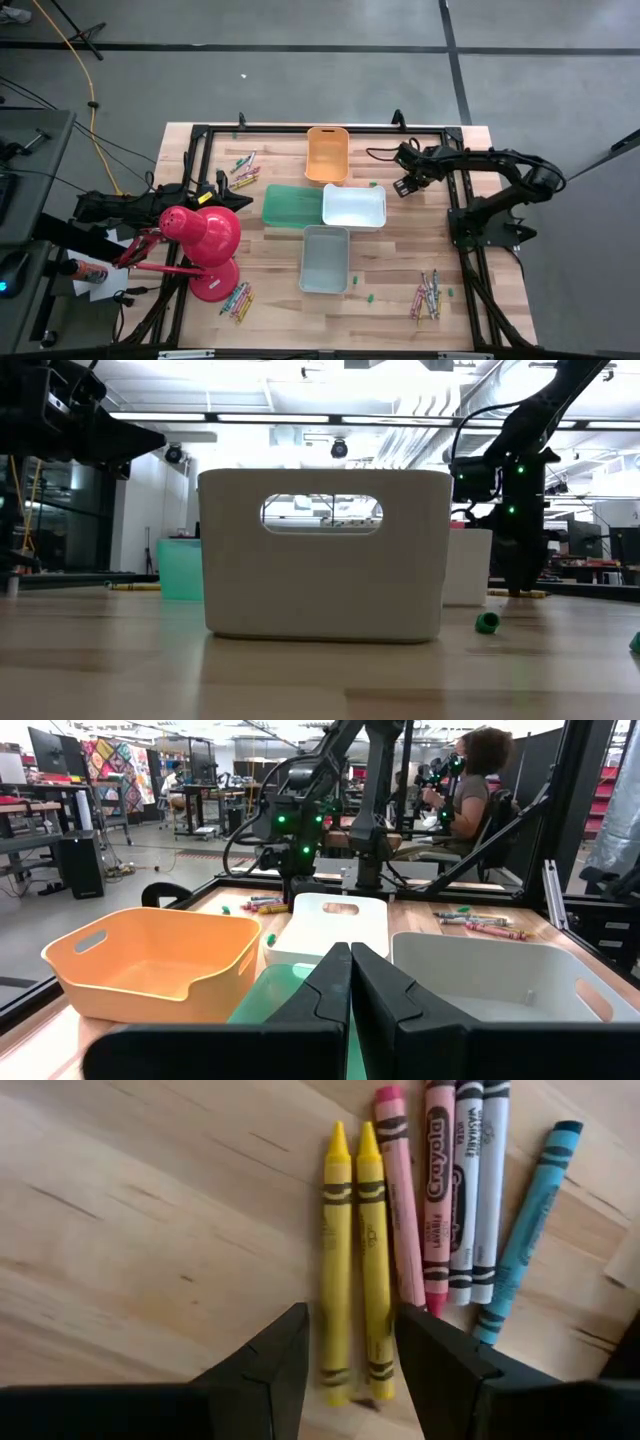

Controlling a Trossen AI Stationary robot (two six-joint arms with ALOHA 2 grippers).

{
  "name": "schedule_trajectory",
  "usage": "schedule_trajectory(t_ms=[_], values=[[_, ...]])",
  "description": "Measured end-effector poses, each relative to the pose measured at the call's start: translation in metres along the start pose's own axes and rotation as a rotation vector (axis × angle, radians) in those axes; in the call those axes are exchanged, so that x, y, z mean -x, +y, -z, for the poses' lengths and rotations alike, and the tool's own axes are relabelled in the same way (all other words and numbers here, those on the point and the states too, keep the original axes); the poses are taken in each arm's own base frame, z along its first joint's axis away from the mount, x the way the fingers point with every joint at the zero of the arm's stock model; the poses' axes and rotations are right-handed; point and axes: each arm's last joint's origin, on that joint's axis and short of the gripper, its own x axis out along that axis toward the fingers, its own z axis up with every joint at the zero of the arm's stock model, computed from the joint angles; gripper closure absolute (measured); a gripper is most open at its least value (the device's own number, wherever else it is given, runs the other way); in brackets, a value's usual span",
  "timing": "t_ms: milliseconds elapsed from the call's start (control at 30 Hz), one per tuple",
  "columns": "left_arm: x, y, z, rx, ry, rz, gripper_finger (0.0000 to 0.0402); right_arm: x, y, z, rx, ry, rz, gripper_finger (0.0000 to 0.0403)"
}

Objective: Sort crayons
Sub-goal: Put the yellow crayon into the white bin

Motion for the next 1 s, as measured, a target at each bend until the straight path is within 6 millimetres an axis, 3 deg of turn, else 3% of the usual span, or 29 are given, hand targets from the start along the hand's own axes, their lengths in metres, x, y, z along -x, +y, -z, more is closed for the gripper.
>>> schedule_trajectory(t_ms=[567, 833, 1000], values=[[0.0, 0.0, 0.0, 0.0, 0.0, 0.0, 0.0398, 0.0, 0.0, 0.0, 0.024, 0.003, -0.018, 0.0256], [0.0, 0.0, 0.0, 0.0, 0.0, 0.0, 0.0398, 0.02, 0.003, -0.007, -0.008, -0.076, -0.07, 0.0256], [0.0, 0.0, 0.0, 0.0, 0.0, 0.0, 0.0398, 0.021, 0.011, -0.004, -0.01, -0.046, -0.136, 0.0256]])
